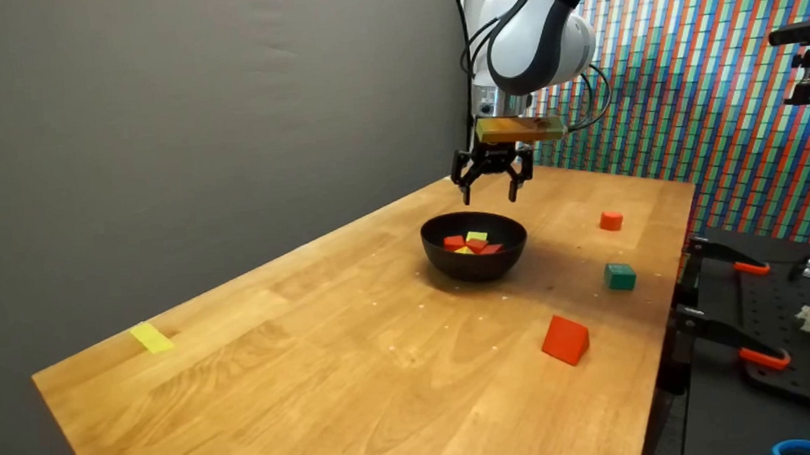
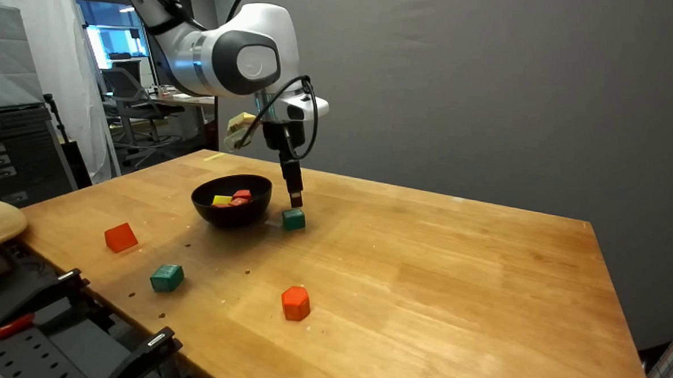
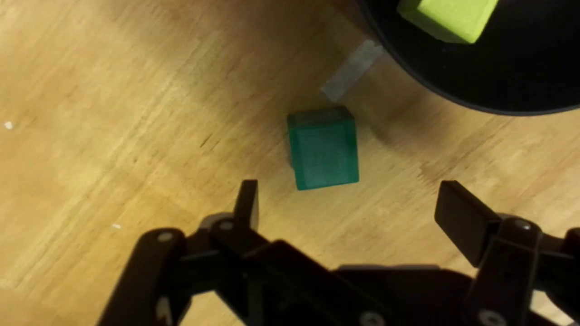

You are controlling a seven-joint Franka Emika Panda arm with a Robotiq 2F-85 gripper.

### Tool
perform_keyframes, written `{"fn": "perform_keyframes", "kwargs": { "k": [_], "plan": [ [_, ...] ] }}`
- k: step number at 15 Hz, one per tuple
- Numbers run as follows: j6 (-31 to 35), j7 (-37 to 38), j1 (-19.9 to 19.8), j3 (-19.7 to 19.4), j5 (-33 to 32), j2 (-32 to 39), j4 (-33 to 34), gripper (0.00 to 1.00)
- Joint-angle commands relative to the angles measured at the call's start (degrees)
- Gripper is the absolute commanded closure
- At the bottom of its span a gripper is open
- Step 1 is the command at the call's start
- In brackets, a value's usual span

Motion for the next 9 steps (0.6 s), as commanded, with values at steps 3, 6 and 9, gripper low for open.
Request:
{"fn": "perform_keyframes", "kwargs": {
  "k": [3,6,9],
  "plan": [
    [-1.0,-6.71,-4.92,4.24,4.56,5.06,4.28,0.06],
    [-0.63,-7.64,-5.19,4.6,6.08,6.68,5.43,0.3],
    [-0.57,-7.57,-5.5,5.09,8.07,6.63,6.13,0.55]
  ]
}}
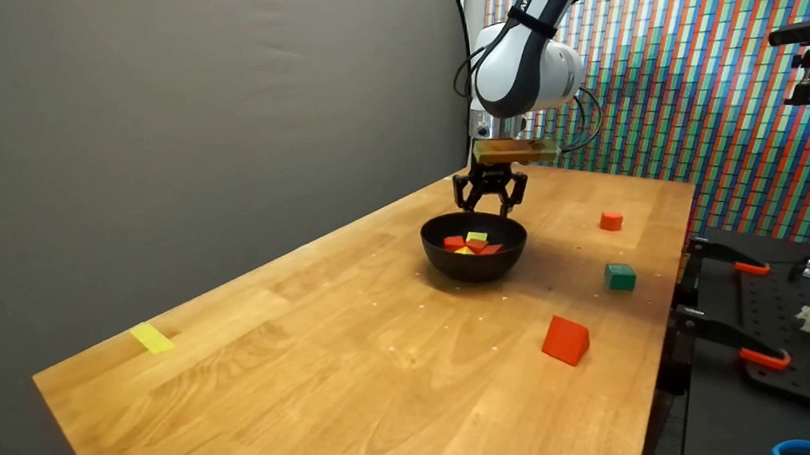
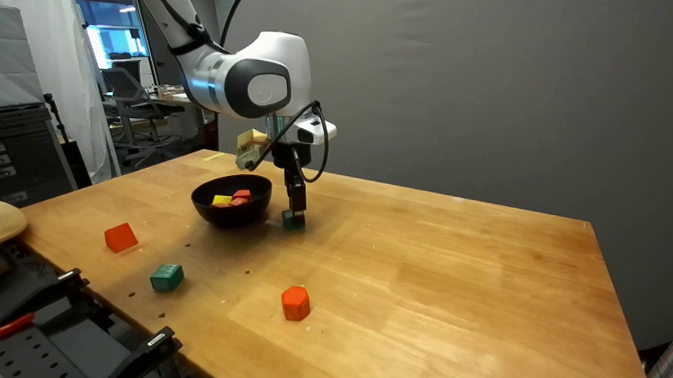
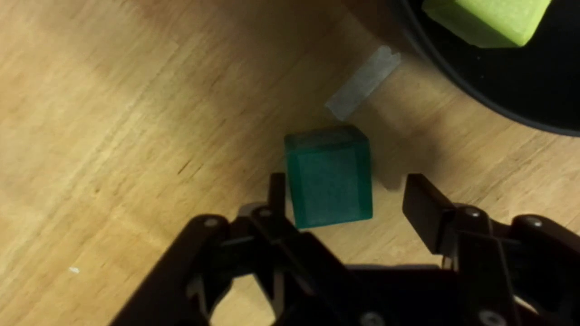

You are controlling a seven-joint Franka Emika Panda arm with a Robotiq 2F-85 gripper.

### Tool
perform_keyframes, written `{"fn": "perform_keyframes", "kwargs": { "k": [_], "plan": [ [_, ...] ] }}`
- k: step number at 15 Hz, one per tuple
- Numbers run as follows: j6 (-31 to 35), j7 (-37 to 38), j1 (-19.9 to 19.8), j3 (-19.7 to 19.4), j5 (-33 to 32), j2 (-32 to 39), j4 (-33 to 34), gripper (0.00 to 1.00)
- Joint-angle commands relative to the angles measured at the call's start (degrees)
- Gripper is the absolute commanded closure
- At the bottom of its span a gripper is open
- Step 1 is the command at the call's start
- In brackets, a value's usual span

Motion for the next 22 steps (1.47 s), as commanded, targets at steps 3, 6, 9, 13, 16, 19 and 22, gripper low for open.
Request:
{"fn": "perform_keyframes", "kwargs": {
  "k": [3,6,9,13,16,19,22],
  "plan": [
    [-0.56,-1.53,-1.67,2.11,5.56,-2.11,1.55,0.77],
    [-2.11,1.67,1.69,-0.55,3.24,-10.16,-2.36,0.82],
    [-3.37,6.64,5.15,-2.9,-1.86,-17.25,-4.87,0.82],
    [-15.76,6.14,3.92,3.67,1.25,-21.0,-3.9,0.81],
    [-20.78,8.85,3.61,6.35,3.93,-18.98,-2.91,0.81],
    [-18.86,10.41,3.42,6.89,2.83,-18.27,-3.42,0.57],
    [-17.3,12.01,3.57,6.77,2.86,-16.09,-3.34,0.48]
  ]
}}
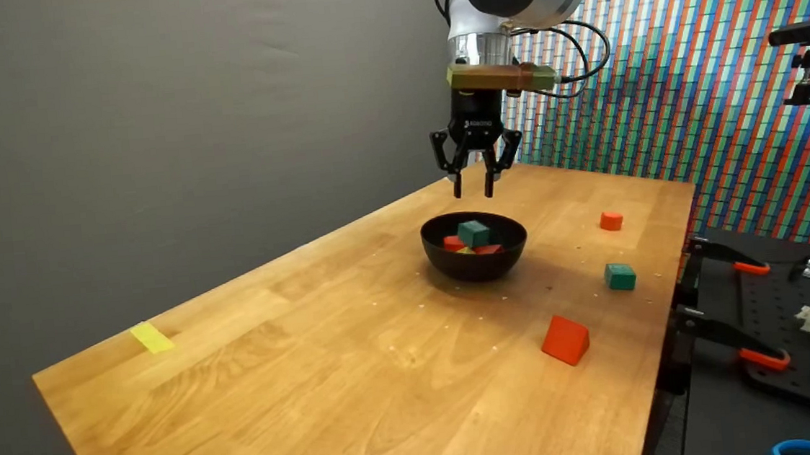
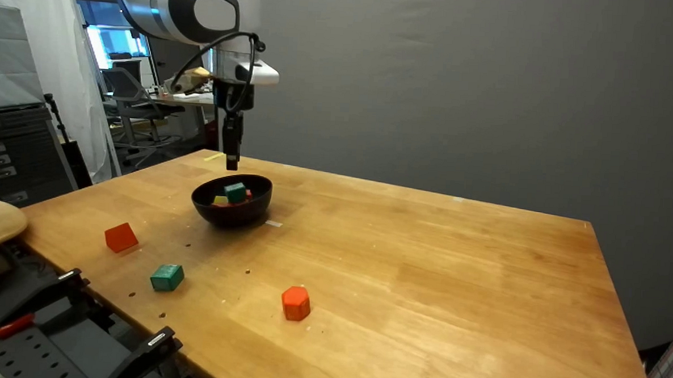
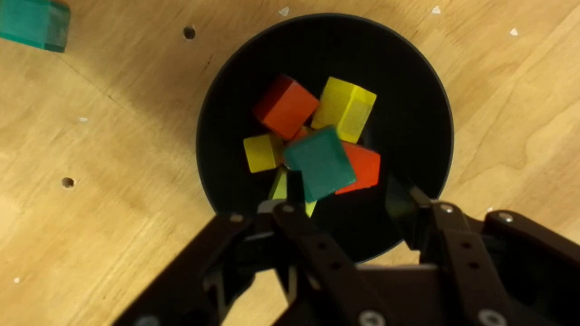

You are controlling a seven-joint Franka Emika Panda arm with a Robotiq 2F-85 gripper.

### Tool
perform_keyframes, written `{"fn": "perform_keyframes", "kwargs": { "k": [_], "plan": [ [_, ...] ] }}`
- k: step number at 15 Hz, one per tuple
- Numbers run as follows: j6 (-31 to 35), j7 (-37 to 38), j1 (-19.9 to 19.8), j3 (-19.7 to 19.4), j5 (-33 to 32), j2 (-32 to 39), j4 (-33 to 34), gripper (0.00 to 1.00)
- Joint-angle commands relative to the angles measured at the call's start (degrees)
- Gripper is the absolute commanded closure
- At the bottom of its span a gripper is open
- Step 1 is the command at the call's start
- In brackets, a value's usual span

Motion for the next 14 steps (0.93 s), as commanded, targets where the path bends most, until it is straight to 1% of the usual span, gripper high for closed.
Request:
{"fn": "perform_keyframes", "kwargs": {
  "k": [1,2,3,4,5,6,7,8,10,11,12,14],
  "plan": [
    [0.08,0.19,-0.34,0.32,-0.14,0.17,0.11,0.23],
    [0.99,3.4,1.41,-1.14,-6.55,-0.55,-0.5,0.23],
    [0.22,4.26,1.96,-1.62,-10.18,-1.54,-1.13,0.23],
    [-0.46,6.62,2.51,-2.18,-14.15,-3.72,-2.89,0.16],
    [-0.36,7.78,2.59,-2.23,-16.68,-5.53,-4.71,0.09],
    [0.58,11.12,2.95,-3.06,-21.09,-8.12,-7.84,0.02],
    [1.2,14.33,2.74,-3.59,-24.77,-10.52,-10.9,0.0],
    [1.77,17.31,2.21,-3.83,-28.6,-12.81,-13.71,0.0],
    [1.97,21.8,-0.25,-4.16,-35.07,-17.03,-19.48,0.0],
    [2.11,22.13,-1.78,-4.01,-35.76,-18.6,-21.74,0.0],
    [0.13,19.82,-1.51,-2.04,-32.75,-12.32,-15.11,0.0],
    [0.49,20.37,-3.44,-2.01,-34.15,-15.59,-19.28,0.0]
  ]
}}
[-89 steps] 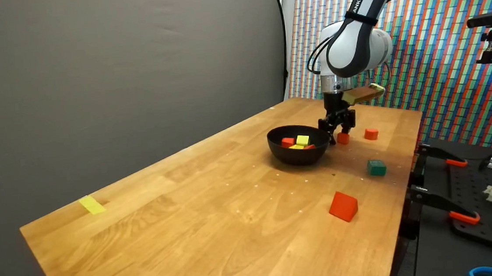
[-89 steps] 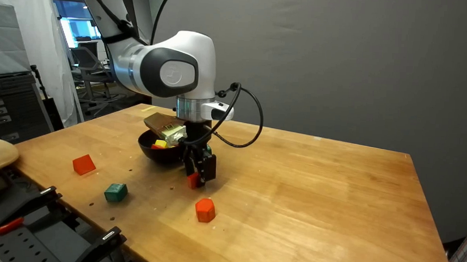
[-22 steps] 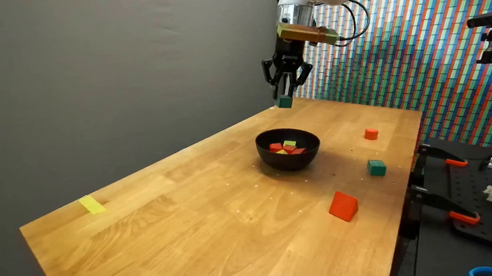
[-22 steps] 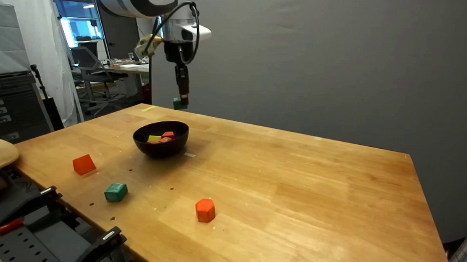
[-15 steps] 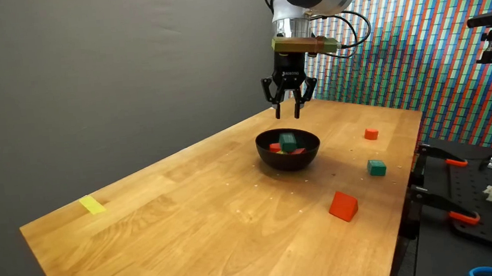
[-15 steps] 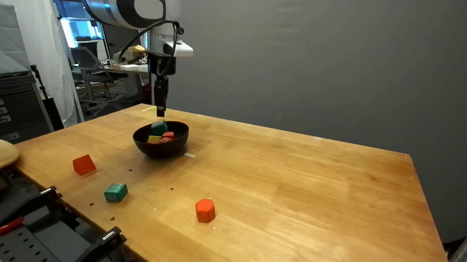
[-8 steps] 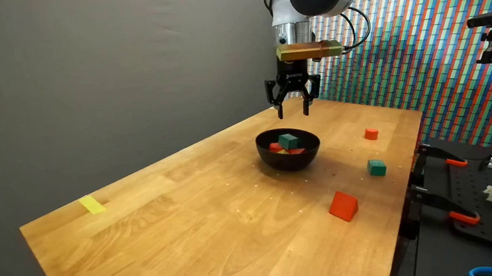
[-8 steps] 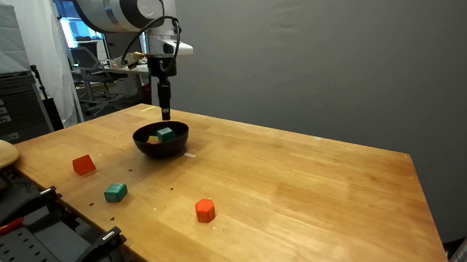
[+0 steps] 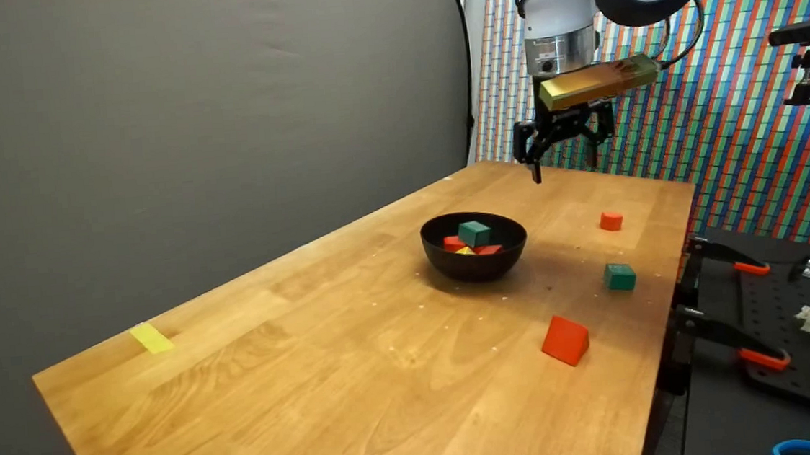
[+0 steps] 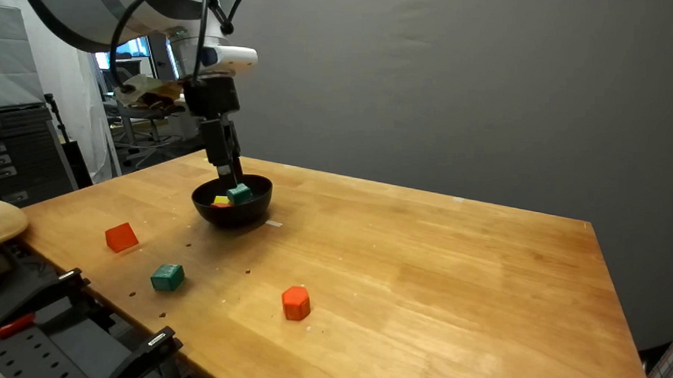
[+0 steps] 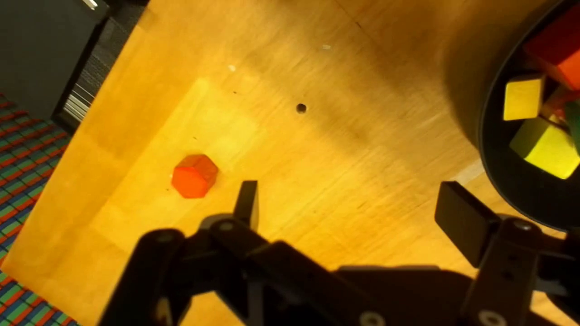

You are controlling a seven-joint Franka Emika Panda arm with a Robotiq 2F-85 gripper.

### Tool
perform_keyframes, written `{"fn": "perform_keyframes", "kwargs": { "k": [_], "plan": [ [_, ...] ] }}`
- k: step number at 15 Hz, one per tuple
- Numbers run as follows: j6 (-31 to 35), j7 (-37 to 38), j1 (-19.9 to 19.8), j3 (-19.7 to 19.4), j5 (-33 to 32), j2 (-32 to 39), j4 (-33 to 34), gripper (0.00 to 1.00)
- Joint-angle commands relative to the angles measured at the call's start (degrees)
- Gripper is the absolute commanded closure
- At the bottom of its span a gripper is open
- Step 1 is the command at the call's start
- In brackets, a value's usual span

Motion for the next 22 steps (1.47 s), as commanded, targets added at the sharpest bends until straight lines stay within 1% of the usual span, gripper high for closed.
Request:
{"fn": "perform_keyframes", "kwargs": {
  "k": [1,2,3,4,5,6,7,9,11,12,13,14,15,16,18,19,20,21,22],
  "plan": [
    [0.04,-0.19,-2.43,2.18,0.15,-0.79,-0.74,0.0],
    [0.08,-0.16,-2.49,2.26,0.17,-1.18,-1.04,0.0],
    [-1.13,-9.0,-2.02,2.53,1.76,-0.96,-1.06,0.0],
    [0.36,-11.9,-2.5,2.53,1.53,-1.62,-1.9,0.0],
    [2.14,-16.63,-3.04,2.2,2.81,-2.85,-2.93,0.0],
    [3.13,-20.17,-1.75,0.34,2.9,-3.51,-3.49,0.0],
    [3.89,-24.25,-3.58,1.5,3.66,-4.34,-4.01,0.0],
    [6.2,-32.22,-4.29,1.17,6.03,-5.12,-5.04,0.0],
    [9.11,-40.45,-4.75,1.12,10.48,-5.55,-6.3,0.0],
    [9.98,-44.69,-1.98,-1.28,13.66,-5.67,-6.73,0.0],
    [10.22,-48.87,-0.85,-1.71,17.31,-5.66,-6.79,0.0],
    [8.36,-53.34,1.36,-2.27,23.48,-5.4,-5.77,0.0],
    [8.48,-46.65,-4.01,1.48,17.24,-3.12,-4.89,0.0],
    [8.48,-49.9,-3.01,1.24,20.54,-3.15,-4.87,0.0],
    [8.48,-51.35,-1.94,1.27,22.28,-3.15,-4.86,0.0],
    [9.31,-48.83,-2.7,1.76,18.6,-2.86,-5.52,0.0],
    [7.74,-52.19,-2.63,1.95,19.69,-3.25,-6.61,0.0],
    [8.05,-55.79,-2.65,2.09,20.39,-4.02,-8.56,0.0],
    [8.56,-61.61,-2.39,1.91,22.85,-4.6,-10.55,0.0]
  ]
}}
